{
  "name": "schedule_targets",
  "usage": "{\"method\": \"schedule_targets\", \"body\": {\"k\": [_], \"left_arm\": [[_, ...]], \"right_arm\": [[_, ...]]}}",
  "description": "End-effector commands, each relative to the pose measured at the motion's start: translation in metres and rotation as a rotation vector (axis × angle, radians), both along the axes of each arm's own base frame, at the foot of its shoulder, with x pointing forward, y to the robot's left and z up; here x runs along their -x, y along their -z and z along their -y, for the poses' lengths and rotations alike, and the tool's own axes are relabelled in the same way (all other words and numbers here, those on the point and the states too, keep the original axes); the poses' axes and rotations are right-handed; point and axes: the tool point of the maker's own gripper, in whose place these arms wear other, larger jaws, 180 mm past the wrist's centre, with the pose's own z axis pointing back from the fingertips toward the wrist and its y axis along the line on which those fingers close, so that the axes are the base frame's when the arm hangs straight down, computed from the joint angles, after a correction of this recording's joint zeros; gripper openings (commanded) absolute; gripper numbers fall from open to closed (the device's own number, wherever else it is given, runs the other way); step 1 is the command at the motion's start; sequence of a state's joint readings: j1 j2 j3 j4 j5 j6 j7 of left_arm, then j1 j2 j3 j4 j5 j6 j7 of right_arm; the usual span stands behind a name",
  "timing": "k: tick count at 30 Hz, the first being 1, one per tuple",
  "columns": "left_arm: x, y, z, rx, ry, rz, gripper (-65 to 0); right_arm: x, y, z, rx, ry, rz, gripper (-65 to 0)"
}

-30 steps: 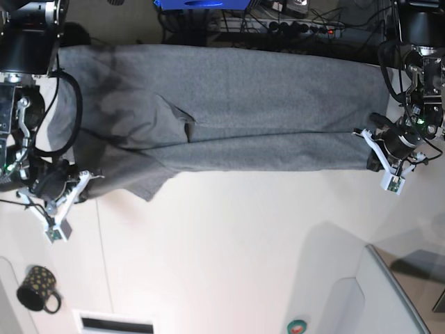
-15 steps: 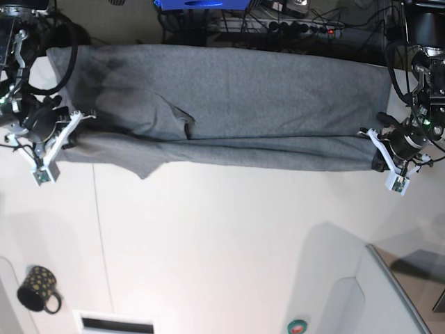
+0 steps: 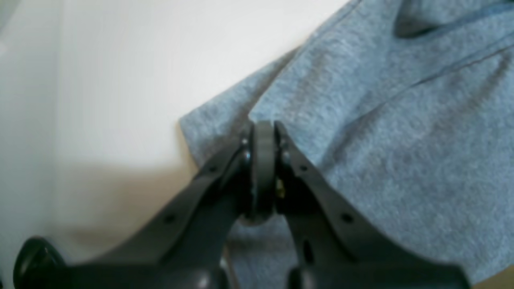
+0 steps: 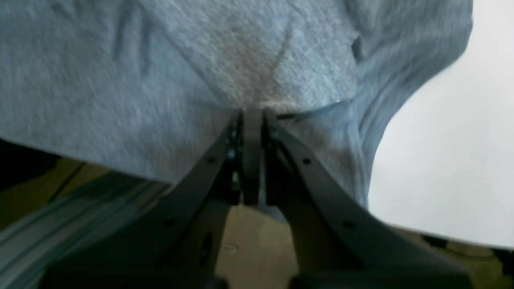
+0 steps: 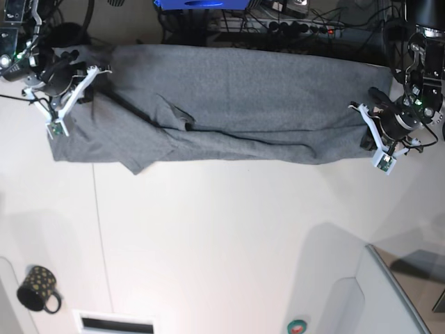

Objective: Layout the t-shirt on the table in an organized manner, then fold the t-shirt properly
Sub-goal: 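Drag the folded shirt with both grippers toward the collar side, then hold the folded shirt ends with both grippers and pull them apart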

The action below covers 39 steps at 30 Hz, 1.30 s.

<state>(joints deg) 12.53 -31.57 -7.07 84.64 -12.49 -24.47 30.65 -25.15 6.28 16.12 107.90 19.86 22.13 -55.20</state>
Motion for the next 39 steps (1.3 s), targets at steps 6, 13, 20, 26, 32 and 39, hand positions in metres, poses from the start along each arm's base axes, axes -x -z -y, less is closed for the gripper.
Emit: {"method": "schedule_targets", "body": {"k": [6,13,20,26,32,39], "left_arm": [[-0.015,-0.021,-0.013,-0.031,0.007,0.054,-65.0],[-0.017,-0.024,-0.016,-0.043,0.013,0.058,-65.0],[-0.014,-0.037,-0.004,-0.053,0.062,0.085,-65.0],[0.001,-0.024,-0.014,-0.168,0.096,0.037,-65.0],[0.013,-0.014,-0.019,-0.215,0.107,0.005,-65.0],[0.025,0.003,-0.030,-0.219,0.086,-0.055,-65.0]], "right_arm": [[0.002,-0.005,0.000,-0.008,0.000,0.048,-64.2],[0.005,-0.002,-0.001,-0.009,-0.004,0.036,-64.2],[0.014,0.023,-0.007,-0.039,-0.003,-0.037,-64.2],[0.012,0.025,-0.007,-0.046,0.004,-0.028,-64.2],[0.014,0.026,-0.007,-0.044,0.003,-0.034,-64.2],[0.014,0.026,-0.004,-0.042,0.016,-0.030,-64.2]]}}
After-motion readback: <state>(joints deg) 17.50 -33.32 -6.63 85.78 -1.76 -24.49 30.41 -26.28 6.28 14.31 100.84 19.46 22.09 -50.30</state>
